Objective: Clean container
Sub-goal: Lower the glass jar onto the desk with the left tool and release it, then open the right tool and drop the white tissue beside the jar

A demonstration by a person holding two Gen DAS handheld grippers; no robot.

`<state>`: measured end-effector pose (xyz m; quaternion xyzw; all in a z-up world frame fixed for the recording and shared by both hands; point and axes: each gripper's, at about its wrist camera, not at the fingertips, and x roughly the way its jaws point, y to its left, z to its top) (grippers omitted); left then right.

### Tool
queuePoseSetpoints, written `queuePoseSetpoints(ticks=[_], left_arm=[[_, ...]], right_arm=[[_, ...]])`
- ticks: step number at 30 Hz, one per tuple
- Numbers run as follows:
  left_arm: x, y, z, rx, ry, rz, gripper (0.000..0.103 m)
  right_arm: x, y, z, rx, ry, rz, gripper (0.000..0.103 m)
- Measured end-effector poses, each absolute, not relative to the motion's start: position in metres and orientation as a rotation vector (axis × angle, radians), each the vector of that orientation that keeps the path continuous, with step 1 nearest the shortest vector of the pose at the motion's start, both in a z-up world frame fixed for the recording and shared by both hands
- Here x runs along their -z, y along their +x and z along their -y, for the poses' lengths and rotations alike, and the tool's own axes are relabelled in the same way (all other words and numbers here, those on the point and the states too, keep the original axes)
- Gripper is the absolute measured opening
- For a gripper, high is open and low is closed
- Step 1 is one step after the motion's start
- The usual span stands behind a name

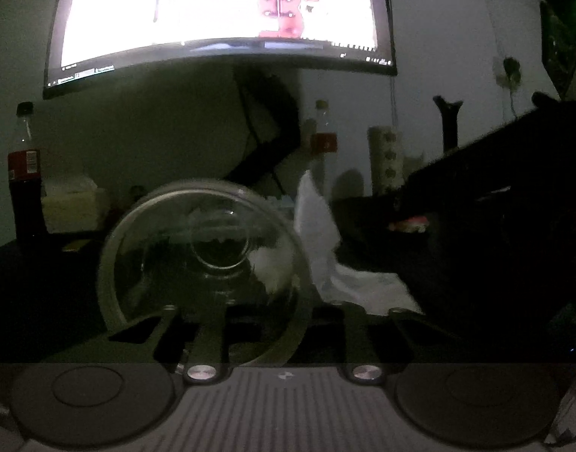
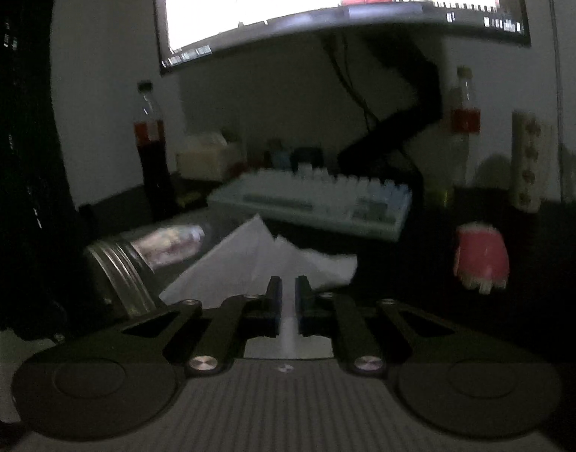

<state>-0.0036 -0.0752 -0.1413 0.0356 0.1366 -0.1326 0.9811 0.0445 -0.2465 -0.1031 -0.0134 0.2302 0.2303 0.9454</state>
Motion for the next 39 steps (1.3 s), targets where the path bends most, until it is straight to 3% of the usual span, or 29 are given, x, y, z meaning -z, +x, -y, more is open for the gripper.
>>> queuePoseSetpoints(ticks=[1, 6, 9, 11, 13, 15, 18, 20, 39], left_arm=[[0.142, -0.002, 0.077, 0.263, 0.077, -0.280, 0.023], [0.146, 0.000, 0.078, 0.250, 0.093, -0.302, 0.032], [0.146, -0.003, 0.075, 0.259, 0.094, -0.304, 0.045], [0.144, -0.005, 0.073, 0.269, 0.081, -0.304, 0.063], [0.142, -0.008, 0.069, 0.269, 0.074, -0.299, 0.073], [0.136, -0.011, 0.065, 0.272, 0.065, -0.298, 0.074], [0.129, -0.015, 0.059, 0.291, 0.059, -0.299, 0.082], [0.127, -0.016, 0.055, 0.309, 0.056, -0.303, 0.083], [0.125, -0.015, 0.043, 0.320, 0.023, -0.338, 0.082]], right_arm=[[0.108, 0.046, 0.244, -0.467, -0.034, -0.484, 0.023], [0.129, 0.054, 0.238, -0.458, -0.044, -0.553, 0.024], [0.132, 0.055, 0.244, -0.441, -0.011, -0.556, 0.024], [0.130, 0.054, 0.249, -0.432, 0.016, -0.550, 0.025], [0.128, 0.053, 0.254, -0.424, 0.036, -0.545, 0.026], [0.124, 0.051, 0.256, -0.413, 0.055, -0.534, 0.028], [0.116, 0.046, 0.258, -0.386, 0.093, -0.517, 0.042], [0.110, 0.040, 0.256, -0.384, 0.099, -0.491, 0.051], [0.107, 0.030, 0.245, -0.344, 0.110, -0.481, 0.061]])
